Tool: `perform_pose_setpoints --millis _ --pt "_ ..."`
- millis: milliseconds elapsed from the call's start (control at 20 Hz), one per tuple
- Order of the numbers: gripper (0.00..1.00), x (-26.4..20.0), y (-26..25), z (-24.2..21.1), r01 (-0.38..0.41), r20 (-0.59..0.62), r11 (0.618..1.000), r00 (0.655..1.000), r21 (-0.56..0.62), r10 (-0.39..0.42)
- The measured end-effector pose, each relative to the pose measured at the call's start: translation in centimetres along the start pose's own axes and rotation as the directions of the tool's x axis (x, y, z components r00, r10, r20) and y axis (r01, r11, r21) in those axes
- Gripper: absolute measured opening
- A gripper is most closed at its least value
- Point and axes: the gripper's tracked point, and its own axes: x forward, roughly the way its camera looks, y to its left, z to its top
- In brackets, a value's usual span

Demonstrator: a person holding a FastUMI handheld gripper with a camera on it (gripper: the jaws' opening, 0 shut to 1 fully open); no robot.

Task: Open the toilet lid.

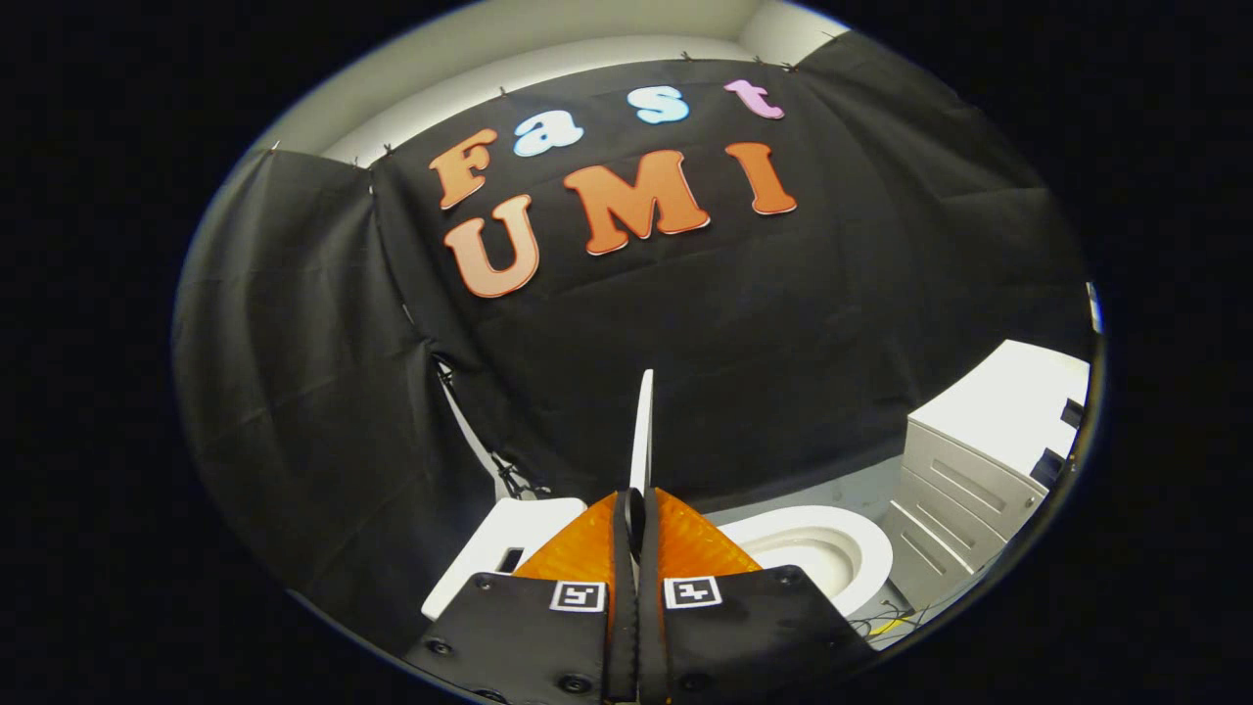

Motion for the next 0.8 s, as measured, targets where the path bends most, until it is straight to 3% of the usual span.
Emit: perform_pose_setpoints --millis 800 --pt "0.08 0.0 12.0 -2.8 -0.121 -0.033 0.983 0.993 -0.135 0.118"
